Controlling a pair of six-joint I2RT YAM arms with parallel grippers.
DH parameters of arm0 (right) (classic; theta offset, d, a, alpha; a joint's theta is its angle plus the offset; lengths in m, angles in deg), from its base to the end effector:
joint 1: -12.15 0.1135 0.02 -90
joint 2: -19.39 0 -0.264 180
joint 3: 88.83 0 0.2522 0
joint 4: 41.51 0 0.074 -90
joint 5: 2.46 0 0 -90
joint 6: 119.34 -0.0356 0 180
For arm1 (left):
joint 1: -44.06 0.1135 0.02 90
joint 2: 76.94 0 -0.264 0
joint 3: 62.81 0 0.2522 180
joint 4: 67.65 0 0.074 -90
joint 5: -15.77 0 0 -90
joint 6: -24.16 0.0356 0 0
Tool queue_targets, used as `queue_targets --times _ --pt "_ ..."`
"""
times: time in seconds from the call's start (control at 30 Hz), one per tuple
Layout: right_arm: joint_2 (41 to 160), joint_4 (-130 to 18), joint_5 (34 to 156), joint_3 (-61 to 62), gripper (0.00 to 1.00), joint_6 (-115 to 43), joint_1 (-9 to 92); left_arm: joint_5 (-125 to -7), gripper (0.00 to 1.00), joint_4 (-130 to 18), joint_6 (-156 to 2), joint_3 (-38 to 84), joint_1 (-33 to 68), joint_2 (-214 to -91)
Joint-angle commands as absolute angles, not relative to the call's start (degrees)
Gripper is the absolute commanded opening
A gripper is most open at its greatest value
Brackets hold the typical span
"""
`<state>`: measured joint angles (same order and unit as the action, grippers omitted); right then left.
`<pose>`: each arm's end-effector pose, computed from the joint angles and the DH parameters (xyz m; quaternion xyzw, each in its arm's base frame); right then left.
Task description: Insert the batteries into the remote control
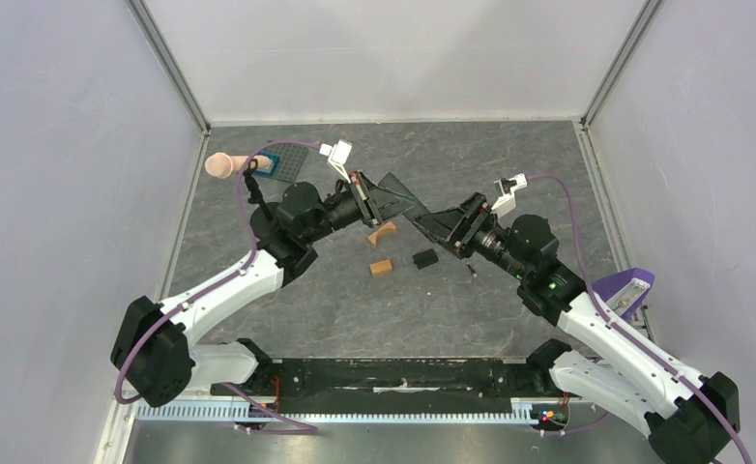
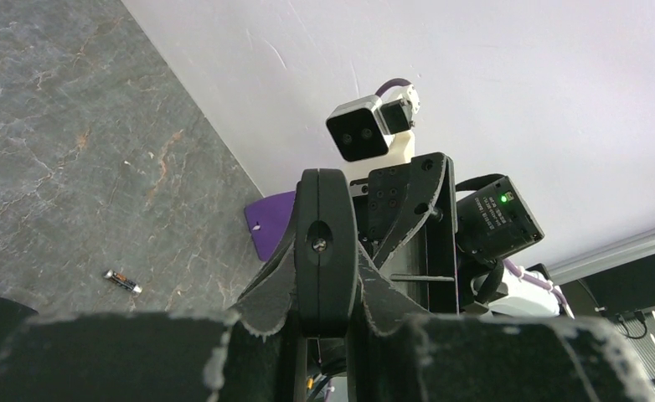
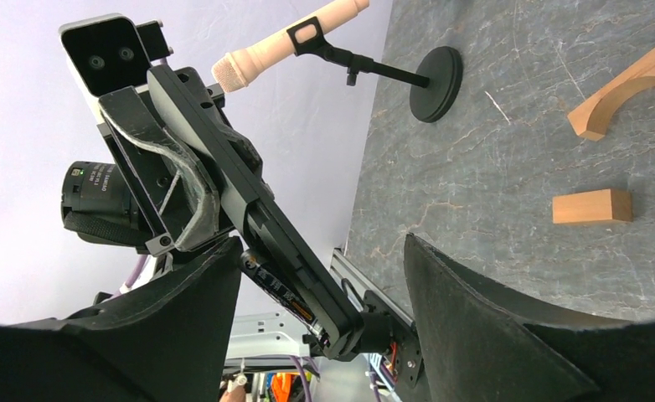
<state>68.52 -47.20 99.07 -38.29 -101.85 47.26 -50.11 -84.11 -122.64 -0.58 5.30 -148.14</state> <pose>0.1660 0.1254 0.3112 0.1691 0.7127 0.5897 0.3402 0.2167 -0.1927 0.3380 0.0540 0.6615 -0.6370 0.3920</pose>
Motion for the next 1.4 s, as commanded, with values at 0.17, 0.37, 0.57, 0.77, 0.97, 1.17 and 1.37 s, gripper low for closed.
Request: queue_targets --times 0.17,0.37,0.57,0.77,0.97,1.17,1.37 --pt "67.27 -44.36 98.73 -40.07 0.64 -104.31 47.48 -49.84 0.02 -88.90 -125.62 -0.89 5.08 -146.12" --pt "67.05 -44.24 99.04 -41.11 0.61 -104.57 47.46 -49.51 0.02 -90.83 -127.06 -0.88 5.04 -146.15" --pt "66.63 -42.88 99.37 -42.56 0.59 -105.20 47.46 -49.27 0.02 -93.61 -129.41 -1.06 5.04 -146.11" --pt "66.54 -39.93 100.60 -44.54 0.58 -106.38 47.49 -48.76 0.02 -97.24 -132.99 -0.63 5.04 -146.16" --pt "65.86 -40.28 100.17 -45.62 0.64 -106.03 47.50 -48.62 0.02 -99.56 -136.82 -0.06 5.04 -146.20" --pt "64.81 -41.92 97.49 -45.63 0.77 -104.40 47.56 -48.04 0.02 -99.93 -142.10 0.72 5.13 -148.12" --pt "65.20 -40.78 98.21 -43.35 0.94 -102.04 47.57 -47.24 0.02 -100.54 -140.58 -0.20 5.13 -149.16"
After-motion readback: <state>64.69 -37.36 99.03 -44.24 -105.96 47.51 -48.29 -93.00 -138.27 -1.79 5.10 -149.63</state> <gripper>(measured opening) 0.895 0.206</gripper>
